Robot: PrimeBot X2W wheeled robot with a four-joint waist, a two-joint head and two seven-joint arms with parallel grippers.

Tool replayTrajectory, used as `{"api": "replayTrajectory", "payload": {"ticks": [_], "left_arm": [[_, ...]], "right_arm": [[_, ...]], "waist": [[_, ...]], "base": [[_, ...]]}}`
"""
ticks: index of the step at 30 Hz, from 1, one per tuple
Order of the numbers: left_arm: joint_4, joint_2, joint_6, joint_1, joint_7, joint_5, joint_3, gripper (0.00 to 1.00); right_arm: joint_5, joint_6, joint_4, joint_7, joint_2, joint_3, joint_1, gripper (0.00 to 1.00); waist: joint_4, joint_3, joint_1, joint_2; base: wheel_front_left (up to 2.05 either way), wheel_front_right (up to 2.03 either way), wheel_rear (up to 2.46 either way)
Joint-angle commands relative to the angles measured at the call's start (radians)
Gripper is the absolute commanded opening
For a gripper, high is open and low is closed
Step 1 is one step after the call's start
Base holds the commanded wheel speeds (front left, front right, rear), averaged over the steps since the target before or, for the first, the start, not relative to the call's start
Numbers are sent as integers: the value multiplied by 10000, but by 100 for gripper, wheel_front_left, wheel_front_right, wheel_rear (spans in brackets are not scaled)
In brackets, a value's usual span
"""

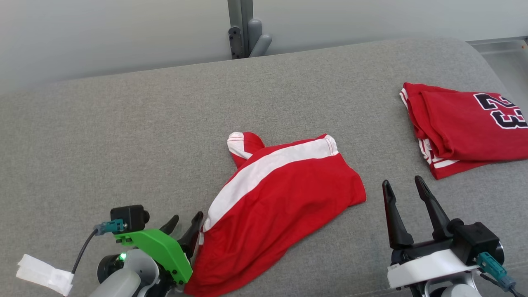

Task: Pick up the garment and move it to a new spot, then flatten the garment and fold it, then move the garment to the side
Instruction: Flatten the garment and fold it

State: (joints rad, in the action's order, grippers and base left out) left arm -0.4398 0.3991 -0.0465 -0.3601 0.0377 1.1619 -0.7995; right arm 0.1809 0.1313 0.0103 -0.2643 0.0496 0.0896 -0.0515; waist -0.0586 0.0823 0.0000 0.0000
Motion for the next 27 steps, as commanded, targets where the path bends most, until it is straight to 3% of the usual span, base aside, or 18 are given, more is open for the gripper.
{"api": "replayTrajectory", "payload": {"ticks": [1, 15, 22, 27], "left_arm": [[-69, 17, -53, -132, 55, -173, 29, 100], [-111, -395, 289, -13, -60, -456, -609, 100], [418, -414, 67, 337, 157, -931, -1054, 100], [543, -307, -535, 299, 830, -1864, -1323, 100]], "right_arm": [[-52, -12, 10, -5, 21, 7, -66, 100], [3, -12, 26, -5, 23, 32, 42, 100], [44, -12, 105, -5, 23, -94, 25, 100], [90, -12, 100, -5, 23, -71, 53, 100]], "waist": [[0, -2, 0, 0], [11, 89, 0, 0], [-2, 151, 0, 0], [-15, 172, 0, 0]], "base": [[0, 0, 0], [0, 0, 0], [0, 0, 0], [0, 0, 0]]}}
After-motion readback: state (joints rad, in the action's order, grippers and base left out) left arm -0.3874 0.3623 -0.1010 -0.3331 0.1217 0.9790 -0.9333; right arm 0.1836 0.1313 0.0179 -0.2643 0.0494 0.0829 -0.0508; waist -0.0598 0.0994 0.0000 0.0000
